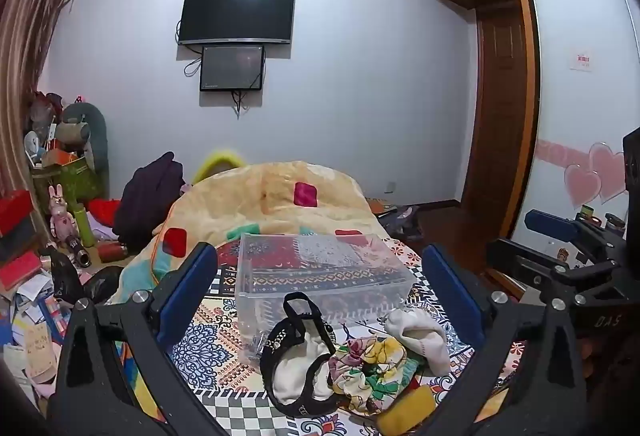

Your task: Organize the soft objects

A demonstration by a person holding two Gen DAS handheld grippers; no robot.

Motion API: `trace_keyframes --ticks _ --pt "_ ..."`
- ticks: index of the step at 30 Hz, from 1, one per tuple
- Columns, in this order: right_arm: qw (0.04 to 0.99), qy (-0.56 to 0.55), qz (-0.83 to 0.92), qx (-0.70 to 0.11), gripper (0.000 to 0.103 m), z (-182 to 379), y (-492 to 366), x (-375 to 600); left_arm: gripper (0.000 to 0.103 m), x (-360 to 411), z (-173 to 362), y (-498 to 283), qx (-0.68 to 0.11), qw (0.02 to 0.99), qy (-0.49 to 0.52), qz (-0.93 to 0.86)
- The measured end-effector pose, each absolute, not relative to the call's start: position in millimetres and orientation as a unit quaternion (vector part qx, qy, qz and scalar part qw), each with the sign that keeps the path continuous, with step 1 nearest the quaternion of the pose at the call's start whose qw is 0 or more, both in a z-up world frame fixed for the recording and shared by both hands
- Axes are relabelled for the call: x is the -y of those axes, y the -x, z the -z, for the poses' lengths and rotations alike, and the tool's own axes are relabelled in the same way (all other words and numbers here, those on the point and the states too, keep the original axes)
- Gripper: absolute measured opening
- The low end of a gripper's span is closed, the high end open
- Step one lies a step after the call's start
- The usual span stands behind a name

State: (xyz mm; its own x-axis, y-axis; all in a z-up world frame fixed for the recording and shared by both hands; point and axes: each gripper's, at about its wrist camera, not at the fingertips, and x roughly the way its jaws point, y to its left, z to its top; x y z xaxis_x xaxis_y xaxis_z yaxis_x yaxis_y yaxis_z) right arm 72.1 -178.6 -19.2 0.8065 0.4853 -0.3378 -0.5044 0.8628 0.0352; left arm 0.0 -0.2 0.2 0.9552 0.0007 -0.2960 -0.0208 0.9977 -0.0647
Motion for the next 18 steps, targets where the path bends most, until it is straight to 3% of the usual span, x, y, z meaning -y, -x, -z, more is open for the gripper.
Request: trace_keyframes --ticks 18 --pt "0.951 0.021 -0.267 -0.158 0.103 11.9 -69.4 182.4 0.103 4.6 -2.8 6.6 -0.131 0.991 0.02 -0.004"
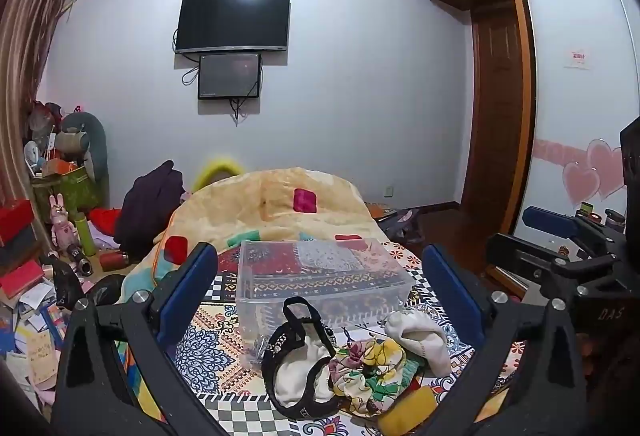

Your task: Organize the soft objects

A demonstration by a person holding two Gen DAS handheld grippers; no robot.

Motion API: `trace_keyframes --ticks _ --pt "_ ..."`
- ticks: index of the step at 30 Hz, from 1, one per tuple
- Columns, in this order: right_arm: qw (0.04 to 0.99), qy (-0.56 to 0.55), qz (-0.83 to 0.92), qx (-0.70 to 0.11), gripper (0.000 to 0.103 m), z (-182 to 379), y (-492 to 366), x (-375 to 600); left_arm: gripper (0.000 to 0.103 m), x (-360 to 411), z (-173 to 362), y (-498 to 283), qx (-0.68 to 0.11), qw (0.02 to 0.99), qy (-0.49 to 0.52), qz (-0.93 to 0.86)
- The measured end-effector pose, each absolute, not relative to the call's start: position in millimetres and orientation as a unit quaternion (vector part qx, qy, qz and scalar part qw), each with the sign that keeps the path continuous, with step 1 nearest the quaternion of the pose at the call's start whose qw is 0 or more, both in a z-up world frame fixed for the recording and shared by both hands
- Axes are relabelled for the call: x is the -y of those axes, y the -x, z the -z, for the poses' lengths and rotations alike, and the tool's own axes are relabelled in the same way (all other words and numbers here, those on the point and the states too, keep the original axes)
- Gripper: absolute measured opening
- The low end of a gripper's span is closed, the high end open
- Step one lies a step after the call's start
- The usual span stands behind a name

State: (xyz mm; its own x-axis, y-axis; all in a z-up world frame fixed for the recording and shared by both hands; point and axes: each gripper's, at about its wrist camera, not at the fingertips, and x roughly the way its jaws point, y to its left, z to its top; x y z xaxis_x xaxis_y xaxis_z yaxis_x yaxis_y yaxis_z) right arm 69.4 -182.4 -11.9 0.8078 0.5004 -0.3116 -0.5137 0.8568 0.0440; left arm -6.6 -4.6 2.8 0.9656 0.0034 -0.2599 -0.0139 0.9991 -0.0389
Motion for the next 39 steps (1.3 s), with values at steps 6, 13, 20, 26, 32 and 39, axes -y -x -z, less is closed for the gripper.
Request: trace_keyframes --ticks 6,13,20,26,32,39 --pt "0.951 0.022 -0.268 -0.154 0.103 12.7 -67.7 181.8 0.103 6.3 -0.5 5.1 -0.132 0.991 0.02 -0.004" --pt "0.95 0.023 -0.269 -0.154 0.103 13.4 -67.0 180.3 0.103 7.8 -0.4 5.4 -0.133 0.991 0.019 -0.003" --pt "0.951 0.02 -0.27 -0.151 0.103 14.0 -66.7 180.0 0.103 8.4 -0.4 5.0 -0.134 0.991 0.019 -0.003" --pt "0.951 0.02 -0.27 -0.15 0.103 14.3 -66.1 180.0 0.103 8.4 -0.1 5.0 -0.133 0.991 0.019 -0.004" --pt "0.951 0.018 -0.271 -0.148 0.103 12.7 -64.1 181.1 0.103 8.2 -0.6 5.1 -0.134 0.991 0.022 -0.003" --pt "0.951 0.014 -0.272 -0.145 0.103 11.5 -64.6 182.9 0.103 6.8 -1.9 5.5 -0.134 0.991 0.025 -0.002"
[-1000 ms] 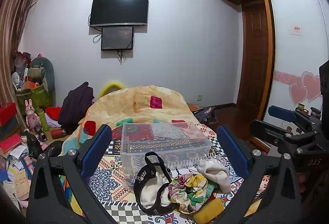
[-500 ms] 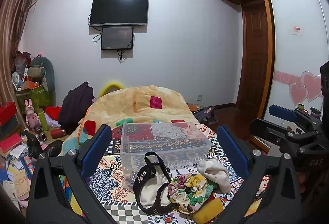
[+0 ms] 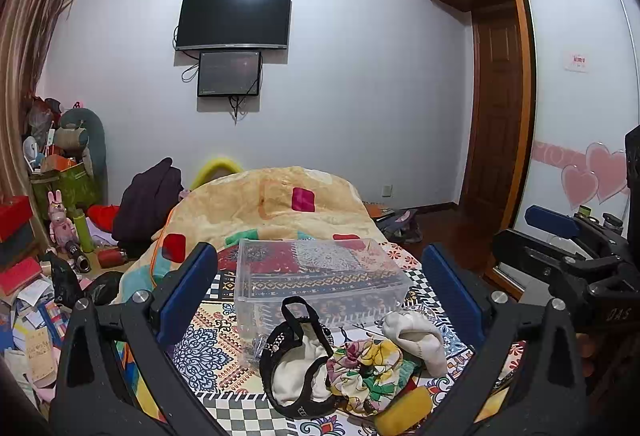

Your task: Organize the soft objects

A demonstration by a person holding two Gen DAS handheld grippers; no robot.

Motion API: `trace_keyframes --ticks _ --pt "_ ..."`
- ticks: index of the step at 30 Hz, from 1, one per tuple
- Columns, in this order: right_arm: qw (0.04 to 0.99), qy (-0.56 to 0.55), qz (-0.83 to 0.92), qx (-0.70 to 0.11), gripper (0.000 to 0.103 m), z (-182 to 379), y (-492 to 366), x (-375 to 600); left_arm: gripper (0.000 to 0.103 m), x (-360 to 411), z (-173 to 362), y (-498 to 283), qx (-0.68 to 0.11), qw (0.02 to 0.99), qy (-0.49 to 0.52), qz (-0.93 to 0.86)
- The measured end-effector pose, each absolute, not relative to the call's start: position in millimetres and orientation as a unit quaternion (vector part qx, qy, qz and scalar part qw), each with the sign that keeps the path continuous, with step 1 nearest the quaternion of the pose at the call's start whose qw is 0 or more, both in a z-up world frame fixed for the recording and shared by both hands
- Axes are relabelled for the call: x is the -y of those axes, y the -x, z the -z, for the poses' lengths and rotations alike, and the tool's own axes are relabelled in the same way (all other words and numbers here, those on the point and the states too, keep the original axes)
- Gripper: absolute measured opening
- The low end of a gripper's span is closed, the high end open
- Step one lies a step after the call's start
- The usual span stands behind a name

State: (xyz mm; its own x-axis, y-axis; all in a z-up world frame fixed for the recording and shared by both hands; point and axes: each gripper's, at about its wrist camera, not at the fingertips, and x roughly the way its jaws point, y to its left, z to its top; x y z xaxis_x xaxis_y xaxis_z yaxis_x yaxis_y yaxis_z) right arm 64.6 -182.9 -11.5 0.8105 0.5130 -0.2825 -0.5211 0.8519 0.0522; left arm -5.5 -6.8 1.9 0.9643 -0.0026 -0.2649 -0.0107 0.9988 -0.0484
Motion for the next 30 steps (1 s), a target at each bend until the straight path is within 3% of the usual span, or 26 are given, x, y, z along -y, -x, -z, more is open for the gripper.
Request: trace_keyframes --ticks 30 --pt "0.951 0.011 -0.276 -0.14 0.103 13.0 -62.3 182.9 0.103 6.4 -4.0 5.5 -0.134 0.991 0.026 0.0"
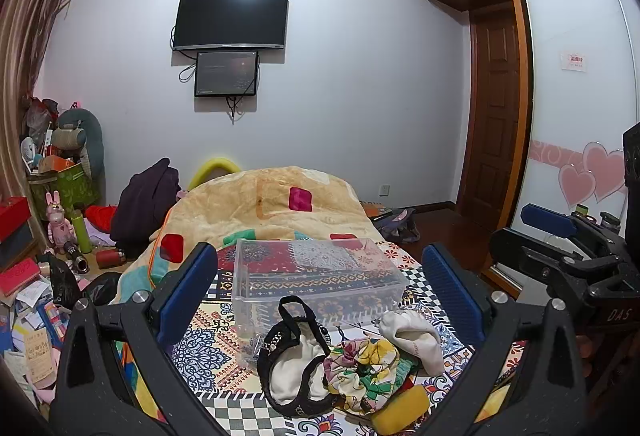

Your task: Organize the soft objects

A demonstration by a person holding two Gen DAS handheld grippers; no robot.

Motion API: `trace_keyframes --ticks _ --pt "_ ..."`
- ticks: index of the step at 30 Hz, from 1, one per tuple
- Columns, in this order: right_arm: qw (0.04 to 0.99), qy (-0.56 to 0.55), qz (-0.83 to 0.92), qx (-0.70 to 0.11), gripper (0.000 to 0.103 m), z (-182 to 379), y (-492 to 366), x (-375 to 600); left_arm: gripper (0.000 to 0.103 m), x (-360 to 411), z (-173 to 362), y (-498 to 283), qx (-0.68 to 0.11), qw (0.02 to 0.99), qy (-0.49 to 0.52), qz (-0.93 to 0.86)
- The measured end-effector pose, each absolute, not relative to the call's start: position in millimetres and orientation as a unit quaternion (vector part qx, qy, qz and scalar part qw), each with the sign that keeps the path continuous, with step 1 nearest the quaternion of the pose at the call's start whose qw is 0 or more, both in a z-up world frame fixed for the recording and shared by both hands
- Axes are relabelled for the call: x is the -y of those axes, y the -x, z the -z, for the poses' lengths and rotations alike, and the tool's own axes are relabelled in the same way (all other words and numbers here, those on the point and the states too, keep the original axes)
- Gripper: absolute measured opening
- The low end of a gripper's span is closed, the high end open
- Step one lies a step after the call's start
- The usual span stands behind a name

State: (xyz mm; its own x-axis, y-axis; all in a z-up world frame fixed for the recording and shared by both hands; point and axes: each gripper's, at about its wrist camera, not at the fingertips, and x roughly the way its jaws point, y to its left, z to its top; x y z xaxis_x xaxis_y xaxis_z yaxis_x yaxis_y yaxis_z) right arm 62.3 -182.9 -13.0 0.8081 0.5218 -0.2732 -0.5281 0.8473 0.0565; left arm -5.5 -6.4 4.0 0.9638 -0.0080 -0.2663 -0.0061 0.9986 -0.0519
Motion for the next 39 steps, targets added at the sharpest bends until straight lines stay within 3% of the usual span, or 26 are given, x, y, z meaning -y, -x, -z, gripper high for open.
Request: trace_keyframes --ticks 17,31,35,39 --pt "0.951 0.011 -0.27 -0.151 0.103 16 -63 182 0.103 6 3 -2 -0.151 0.988 0.026 0.0" --pt "0.918 0.019 -0.25 -0.307 0.103 77 -128 203 0.103 -40 84 -70 -0.297 0.953 0.058 -0.029" --pt "0.906 0.013 -0.252 -0.341 0.102 95 -140 207 0.092 -42 105 -83 -0.326 0.944 0.052 -0.028" --pt "0.89 0.01 -0.263 -0.371 0.092 112 -149 203 0.083 -43 120 -92 -0.347 0.936 0.059 -0.019"
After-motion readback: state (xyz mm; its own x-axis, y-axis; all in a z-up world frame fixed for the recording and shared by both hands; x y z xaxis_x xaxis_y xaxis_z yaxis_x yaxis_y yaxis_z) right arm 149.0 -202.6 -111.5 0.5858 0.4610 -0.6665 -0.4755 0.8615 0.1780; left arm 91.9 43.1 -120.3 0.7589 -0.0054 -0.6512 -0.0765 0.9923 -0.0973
